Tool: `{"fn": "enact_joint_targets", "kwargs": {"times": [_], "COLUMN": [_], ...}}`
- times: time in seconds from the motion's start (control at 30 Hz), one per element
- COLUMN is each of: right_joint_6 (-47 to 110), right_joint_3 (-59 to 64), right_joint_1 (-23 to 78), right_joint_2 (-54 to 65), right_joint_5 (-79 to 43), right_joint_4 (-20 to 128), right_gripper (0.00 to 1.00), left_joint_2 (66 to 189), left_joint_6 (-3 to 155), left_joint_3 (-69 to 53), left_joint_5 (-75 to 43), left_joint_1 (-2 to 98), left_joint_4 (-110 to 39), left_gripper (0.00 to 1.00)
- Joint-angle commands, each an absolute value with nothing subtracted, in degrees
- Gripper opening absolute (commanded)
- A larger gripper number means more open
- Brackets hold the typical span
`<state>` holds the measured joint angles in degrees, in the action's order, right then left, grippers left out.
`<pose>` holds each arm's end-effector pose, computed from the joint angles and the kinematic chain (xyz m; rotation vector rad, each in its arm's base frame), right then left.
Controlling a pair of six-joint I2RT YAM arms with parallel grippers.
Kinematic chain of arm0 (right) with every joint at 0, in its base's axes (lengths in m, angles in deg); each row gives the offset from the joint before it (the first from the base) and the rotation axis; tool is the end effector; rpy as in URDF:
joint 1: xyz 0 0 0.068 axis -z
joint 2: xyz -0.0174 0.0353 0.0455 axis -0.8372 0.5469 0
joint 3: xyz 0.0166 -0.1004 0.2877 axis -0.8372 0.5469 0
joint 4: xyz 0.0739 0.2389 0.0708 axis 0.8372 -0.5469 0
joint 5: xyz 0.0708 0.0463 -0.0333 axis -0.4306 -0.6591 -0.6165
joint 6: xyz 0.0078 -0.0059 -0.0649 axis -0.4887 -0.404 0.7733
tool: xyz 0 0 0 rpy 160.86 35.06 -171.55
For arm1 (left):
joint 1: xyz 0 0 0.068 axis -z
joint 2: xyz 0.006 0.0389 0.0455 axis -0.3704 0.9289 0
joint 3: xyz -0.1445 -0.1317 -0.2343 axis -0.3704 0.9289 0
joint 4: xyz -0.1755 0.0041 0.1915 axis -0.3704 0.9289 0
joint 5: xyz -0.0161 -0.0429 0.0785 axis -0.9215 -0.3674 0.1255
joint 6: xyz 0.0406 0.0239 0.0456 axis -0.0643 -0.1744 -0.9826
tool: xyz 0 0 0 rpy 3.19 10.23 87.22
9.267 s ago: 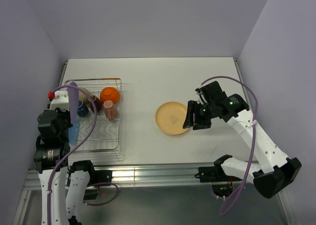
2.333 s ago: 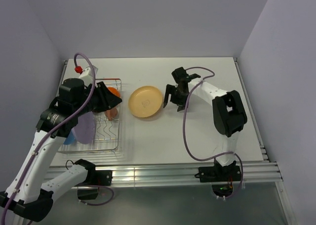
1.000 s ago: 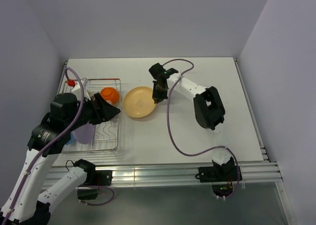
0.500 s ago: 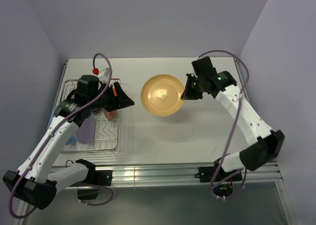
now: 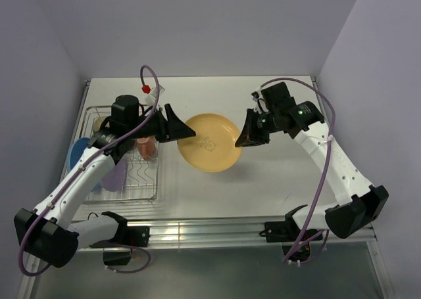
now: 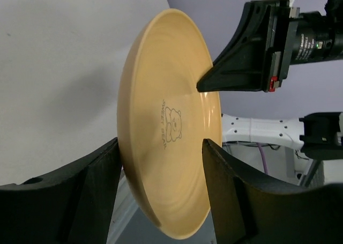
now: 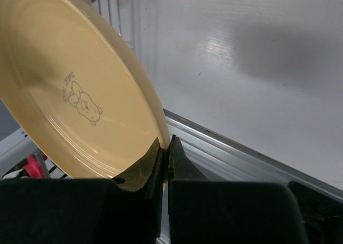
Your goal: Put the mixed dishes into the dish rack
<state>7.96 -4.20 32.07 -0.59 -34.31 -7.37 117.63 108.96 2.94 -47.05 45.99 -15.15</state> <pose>0.2149 0.1217 0.3922 -0.0414 2.6490 0.8791 0.2142 -0.1321 0.3820 0.1250 2.1622 -1.4093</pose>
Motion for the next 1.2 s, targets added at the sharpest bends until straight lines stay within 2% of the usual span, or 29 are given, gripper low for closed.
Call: {"fn": "enact_joint_targets", "kwargs": {"times": [0.0, 0.07, 0.13, 0.17, 0.2, 0.27, 0.33, 0.37, 0.4, 0.43, 0.5, 0.6, 0.63, 0.73, 0.77, 0.8, 0.87, 1.03, 1.17], "right_joint_6": [7.1, 7.3, 7.5, 7.7, 7.6, 8.0, 8.4, 8.9, 8.9, 8.9, 8.6, 8.2, 8.1, 6.7, 6.4, 6.2, 5.9, 5.9, 5.6], "right_joint_3": [-6.9, -8.1, -8.2, -7.9, -7.9, -7.6, -8.0, -8.2, -8.2, -8.2, -8.2, -8.8, -9.0, -9.3, -9.3, -8.9, -8.2, -6.1, -4.1], "right_joint_1": [31.8, 31.7, 31.7, 31.7, 31.7, 31.6, 31.7, 31.7, 31.7, 31.7, 31.8, 32.1, 32.2, 32.8, 33.1, 33.5, 34.3, 34.9, 35.0], "right_joint_2": [-1.5, -1.2, -1.0, -0.9, -0.8, -0.5, 0.1, 0.3, 0.4, 0.5, 0.0, -0.8, -1.0, -3.2, -3.8, -5.0, -6.3, -7.5, -7.5], "right_joint_5": [-40.1, -40.5, -40.1, -39.9, -39.4, -38.1, -37.4, -37.0, -36.5, -35.9, -34.0, -31.0, -29.6, -21.2, -19.7, -17.7, -16.8, -17.3, -19.3], "right_joint_4": [-5.8, -5.9, -5.7, -5.6, -5.1, -4.7, -4.6, -4.7, -4.7, -4.5, -4.1, -4.5, -4.8, -6.4, -6.7, -7.2, -7.1, -7.6, -7.4], "right_gripper": [0.0, 0.0, 0.0, 0.0, 0.0, 0.0, 0.16, 0.3, 0.55, 0.67, 0.99, 1.0, 1.0, 1.0, 1.0, 1.0, 1.0, 1.0, 1.0], "left_joint_2": [118.7, 119.1, 119.2, 119.2, 119.2, 119.3, 118.5, 118.1, 117.6, 117.1, 116.3, 115.5, 115.0, 112.9, 112.3, 112.0, 110.7, 107.8, 103.0], "left_joint_6": [112.2, 112.5, 114.3, 115.3, 117.8, 120.2, 122.3, 122.0, 121.8, 121.7, 119.6, 112.5, 110.1, 99.8, 97.6, 94.0, 90.9, 86.5, 88.3], "left_joint_3": [4.1, 4.2, 4.6, 5.4, 6.0, 7.0, 6.9, 6.5, 6.4, 6.2, 5.0, 1.4, -1.3, -8.7, -10.6, -12.2, -15.7, -20.7, -21.8], "left_joint_5": [-53.9, -53.8, -55.1, -55.8, -56.7, -58.6, -59.1, -58.8, -58.5, -58.1, -57.3, -54.5, -52.9, -38.8, -34.7, -27.3, -20.6, 2.7, 12.6], "left_joint_1": [47.1, 47.9, 48.1, 48.1, 48.0, 48.1, 48.4, 48.4, 48.4, 48.3, 48.1, 46.7, 45.1, 41.6, 41.1, 40.1, 39.8, 39.8, 39.8], "left_joint_4": [-21.9, -22.0, -23.7, -25.2, -28.5, -31.4, -35.0, -34.8, -34.5, -34.2, -31.1, -19.5, -11.3, 3.5, 12.6, 16.0, 24.0, 36.3, 38.1], "left_gripper": [0.65, 0.64, 0.46, 0.31, 0.0, 0.0, 0.0, 0.0, 0.0, 0.0, 0.0, 0.0, 0.0, 0.0, 0.0, 0.0, 0.0, 0.0, 0.0]}}
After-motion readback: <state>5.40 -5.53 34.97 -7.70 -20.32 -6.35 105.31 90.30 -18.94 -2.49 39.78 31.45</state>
